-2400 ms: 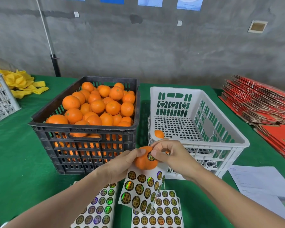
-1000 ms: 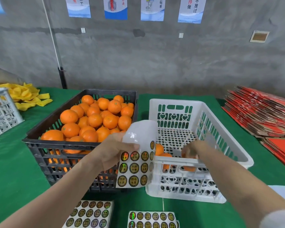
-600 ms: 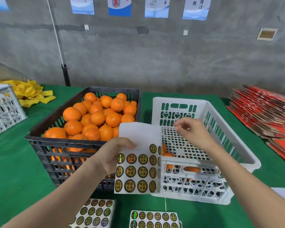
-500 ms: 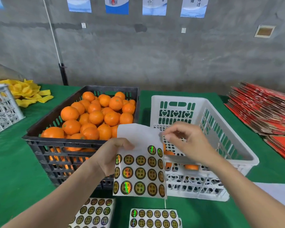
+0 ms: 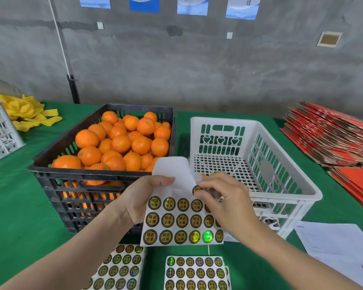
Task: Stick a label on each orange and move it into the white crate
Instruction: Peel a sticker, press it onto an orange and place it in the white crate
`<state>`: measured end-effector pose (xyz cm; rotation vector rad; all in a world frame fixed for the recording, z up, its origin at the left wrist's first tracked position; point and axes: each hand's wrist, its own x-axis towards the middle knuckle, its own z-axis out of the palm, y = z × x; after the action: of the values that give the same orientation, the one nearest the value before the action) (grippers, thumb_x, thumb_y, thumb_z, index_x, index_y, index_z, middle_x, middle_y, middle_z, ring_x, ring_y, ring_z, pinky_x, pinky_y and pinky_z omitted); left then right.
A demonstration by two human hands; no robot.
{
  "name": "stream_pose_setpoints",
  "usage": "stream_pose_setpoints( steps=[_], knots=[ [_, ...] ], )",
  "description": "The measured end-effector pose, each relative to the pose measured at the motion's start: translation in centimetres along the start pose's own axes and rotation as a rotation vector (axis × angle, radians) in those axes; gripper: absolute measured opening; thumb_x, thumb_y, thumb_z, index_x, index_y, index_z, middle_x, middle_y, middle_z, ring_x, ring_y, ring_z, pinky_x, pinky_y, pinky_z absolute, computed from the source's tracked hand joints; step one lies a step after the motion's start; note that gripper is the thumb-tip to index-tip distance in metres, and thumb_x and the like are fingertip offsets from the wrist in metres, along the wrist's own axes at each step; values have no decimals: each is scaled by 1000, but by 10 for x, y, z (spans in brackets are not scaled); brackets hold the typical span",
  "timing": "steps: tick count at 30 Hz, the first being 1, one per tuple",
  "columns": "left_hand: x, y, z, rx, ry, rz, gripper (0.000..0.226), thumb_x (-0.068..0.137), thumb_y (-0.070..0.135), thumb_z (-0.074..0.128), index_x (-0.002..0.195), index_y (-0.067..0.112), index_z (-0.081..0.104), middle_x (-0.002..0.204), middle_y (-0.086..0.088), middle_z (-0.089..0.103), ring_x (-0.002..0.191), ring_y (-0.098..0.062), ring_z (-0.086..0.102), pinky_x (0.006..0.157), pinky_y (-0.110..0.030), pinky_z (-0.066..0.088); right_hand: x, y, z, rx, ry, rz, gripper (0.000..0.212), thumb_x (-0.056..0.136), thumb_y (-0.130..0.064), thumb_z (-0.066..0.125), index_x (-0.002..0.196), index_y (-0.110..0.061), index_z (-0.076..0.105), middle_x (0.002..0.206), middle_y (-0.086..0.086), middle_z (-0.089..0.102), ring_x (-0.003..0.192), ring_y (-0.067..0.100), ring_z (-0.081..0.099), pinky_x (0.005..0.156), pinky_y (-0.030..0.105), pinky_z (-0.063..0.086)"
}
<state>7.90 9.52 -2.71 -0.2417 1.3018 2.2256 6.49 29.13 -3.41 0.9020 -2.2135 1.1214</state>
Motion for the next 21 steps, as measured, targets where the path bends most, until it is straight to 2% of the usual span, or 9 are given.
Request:
stream_pose_setpoints(
  steps=[3, 5, 11, 15, 18, 21],
  knots=[
    [-2, -2, -3, -8, 22, -5, 44, 72, 16, 57, 109, -7, 60, 101, -30, 68, 81, -41, 69, 71, -47, 58, 1, -2, -2, 204, -71, 147, 10, 74, -2, 76, 81, -9, 73, 69, -2, 60, 62, 7, 52, 60, 24, 46],
    [-3, -3, -5, -16, 24, -9, 43, 72, 15, 57, 108, -6, 61, 102, -30, 68, 82, -41, 70, 68, -47, 59, 0, 0, -4, 293, -111, 209, 13, 77, 0, 73, 82, -11, 72, 69, -7, 58, 64, 7, 53, 61, 17, 45],
    [-1, -13, -9, -36, 37, -65, 62, 75, 17, 56, 131, -7, 48, 119, -33, 61, 95, -44, 65, 84, -51, 50, -12, 2, 3, 94, -13, -25, 13, 74, 1, 74, 87, -3, 74, 80, 7, 65, 72, 7, 56, 63, 19, 50],
    [0, -18, -12, -77, 27, -79, 57, 78, 19, 55, 129, -7, 47, 113, -32, 64, 93, -44, 67, 83, -52, 50, -19, 8, 8, 2, 59, -130, 12, 75, -2, 71, 87, -1, 74, 78, 10, 65, 71, 9, 57, 62, 25, 51],
    [-2, -20, -11, -85, 23, -80, 48, 79, 20, 55, 118, -8, 54, 107, -31, 66, 88, -43, 69, 81, -51, 48, -24, 10, 9, -48, 77, -174, 10, 76, -4, 72, 85, -2, 75, 77, 8, 65, 67, 16, 61, 59, 32, 52],
    [-4, -23, -12, -93, 9, -57, 48, 82, 23, 52, 120, -8, 54, 112, -32, 65, 94, -43, 68, 83, -52, 50, -26, 12, 9, -47, 5, -110, 14, 77, -9, 71, 89, -4, 74, 82, 5, 65, 71, 13, 60, 62, 31, 53]
  ],
)
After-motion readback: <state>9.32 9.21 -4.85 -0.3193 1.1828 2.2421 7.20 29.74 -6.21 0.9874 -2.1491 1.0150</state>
